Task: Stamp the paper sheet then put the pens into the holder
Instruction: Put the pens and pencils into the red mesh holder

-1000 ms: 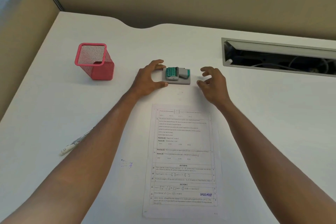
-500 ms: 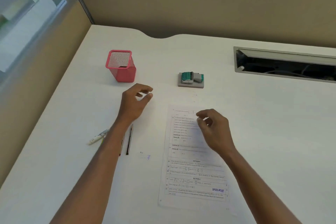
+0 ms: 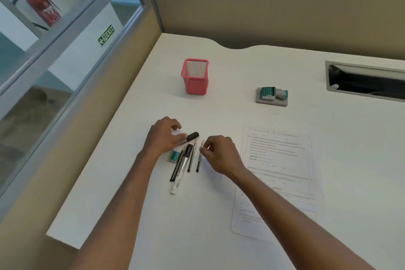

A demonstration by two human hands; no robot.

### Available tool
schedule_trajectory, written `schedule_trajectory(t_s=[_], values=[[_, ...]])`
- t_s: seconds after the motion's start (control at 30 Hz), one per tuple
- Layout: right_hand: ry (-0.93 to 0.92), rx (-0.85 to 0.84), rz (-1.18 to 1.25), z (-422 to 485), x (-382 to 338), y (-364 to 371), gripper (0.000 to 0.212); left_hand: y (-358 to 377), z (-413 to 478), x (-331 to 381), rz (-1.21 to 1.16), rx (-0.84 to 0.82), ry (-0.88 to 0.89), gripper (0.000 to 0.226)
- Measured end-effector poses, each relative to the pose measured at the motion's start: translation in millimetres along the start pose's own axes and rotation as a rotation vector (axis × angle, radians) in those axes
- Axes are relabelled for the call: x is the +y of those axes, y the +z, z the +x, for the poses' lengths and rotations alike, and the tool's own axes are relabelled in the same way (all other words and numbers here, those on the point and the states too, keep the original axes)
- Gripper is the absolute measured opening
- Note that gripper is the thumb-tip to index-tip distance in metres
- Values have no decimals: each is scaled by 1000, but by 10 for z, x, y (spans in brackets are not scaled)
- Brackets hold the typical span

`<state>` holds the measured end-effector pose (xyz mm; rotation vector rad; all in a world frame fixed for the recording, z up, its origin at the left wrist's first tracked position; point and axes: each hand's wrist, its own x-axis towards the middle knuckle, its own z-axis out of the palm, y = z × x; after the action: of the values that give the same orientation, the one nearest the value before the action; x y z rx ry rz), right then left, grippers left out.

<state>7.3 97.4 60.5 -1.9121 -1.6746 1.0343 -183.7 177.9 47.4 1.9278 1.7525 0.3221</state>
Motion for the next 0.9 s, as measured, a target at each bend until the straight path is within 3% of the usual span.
schedule_trajectory(t_s=[0.3,0.43,0.53,0.67,0.8,0.9], values=[[105,-55,-104,116,-274,333,23,-6,63,97,144,-136,193,34],[149,18,-88,145,-379,443,27,42,93,155,203,-163,275,27],[162,47,-89,194,-471,465,7,81,109,165,176,-163,268,21],[163,25,-100,245,-545,474,21,105,138,135,74,-151,199,22],[119,26,-163,262,-568,508,6,65,196,144,45,-187,173,23],[95,48,-212,247,-551,571,10,44,225,153,52,-224,162,24]])
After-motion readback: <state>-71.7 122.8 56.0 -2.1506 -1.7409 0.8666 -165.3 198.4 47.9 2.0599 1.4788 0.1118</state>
